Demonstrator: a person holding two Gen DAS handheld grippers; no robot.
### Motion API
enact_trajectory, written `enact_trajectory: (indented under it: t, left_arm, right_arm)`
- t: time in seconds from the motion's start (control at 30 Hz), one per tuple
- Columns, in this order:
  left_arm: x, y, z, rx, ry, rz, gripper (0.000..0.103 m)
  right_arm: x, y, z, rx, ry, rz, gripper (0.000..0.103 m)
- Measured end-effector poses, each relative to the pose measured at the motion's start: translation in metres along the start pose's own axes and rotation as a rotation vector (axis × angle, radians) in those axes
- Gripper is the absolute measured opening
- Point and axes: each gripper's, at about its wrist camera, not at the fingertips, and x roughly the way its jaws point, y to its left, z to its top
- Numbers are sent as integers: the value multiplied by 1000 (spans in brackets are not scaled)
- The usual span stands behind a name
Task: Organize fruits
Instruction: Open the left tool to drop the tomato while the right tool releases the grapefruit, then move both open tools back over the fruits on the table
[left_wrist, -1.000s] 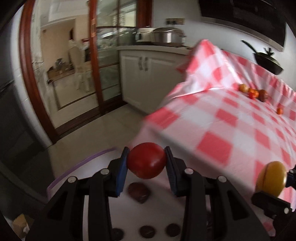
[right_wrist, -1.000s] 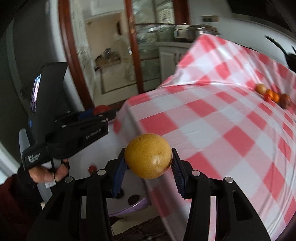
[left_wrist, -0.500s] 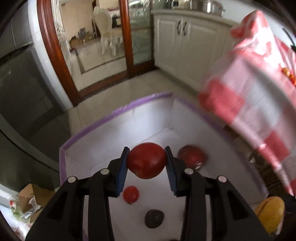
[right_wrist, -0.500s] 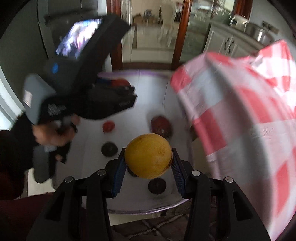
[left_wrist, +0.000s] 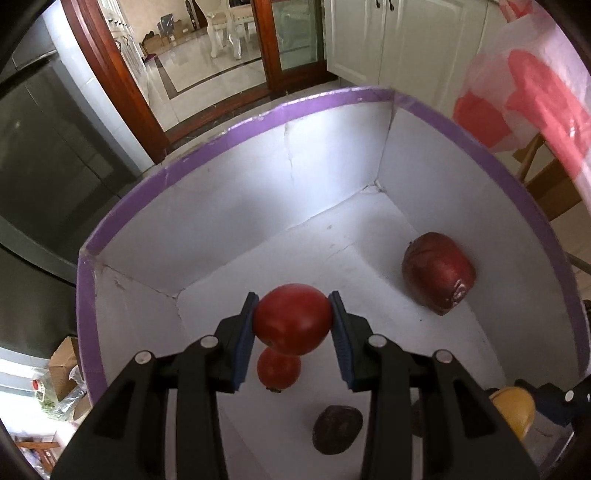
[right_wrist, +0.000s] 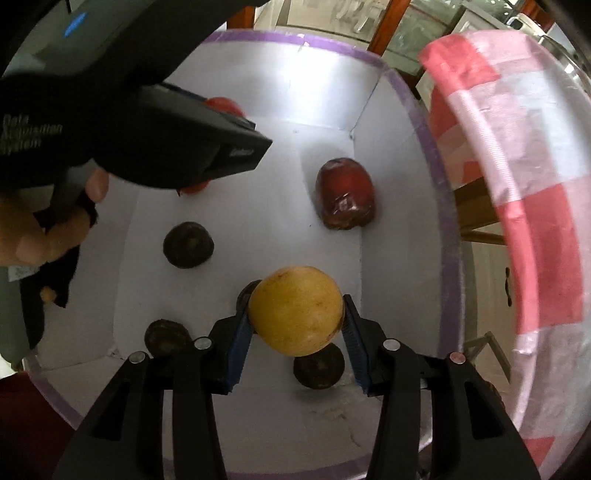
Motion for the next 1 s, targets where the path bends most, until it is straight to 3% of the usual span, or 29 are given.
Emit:
enact_trajectory:
  t: [0.23, 0.3, 0.37, 0.43, 0.5, 0.7, 0.83, 1.0]
  left_arm:
    - [8, -2, 0, 9, 24, 21, 40]
    - [9, -1, 1, 9, 18, 27, 46]
    - [9, -1, 2, 7, 11, 30, 66]
    - [4, 0, 3, 2, -7, 38, 78]
    - [1, 1, 5, -6, -17, 45, 82]
    - [-3, 3, 9, -24, -23, 63, 88]
    - [-31, 13, 17, -64, -134, 119, 88]
    - [-103, 11, 35, -118, -395, 108, 100]
  right_arm:
    - [9, 0, -7, 15, 24, 0, 47]
    - [7, 2, -7, 21, 20, 3, 47]
    - [7, 1, -6, 23, 15, 1, 47]
    - [10, -3, -4, 28, -1, 0, 53]
    - [3, -6, -3, 34, -20, -5, 60]
    - [-20, -13, 0, 62, -68, 10, 62]
    - [-61, -22, -2, 83, -165, 85, 66]
    - [-136, -46, -15, 111, -376, 160, 78]
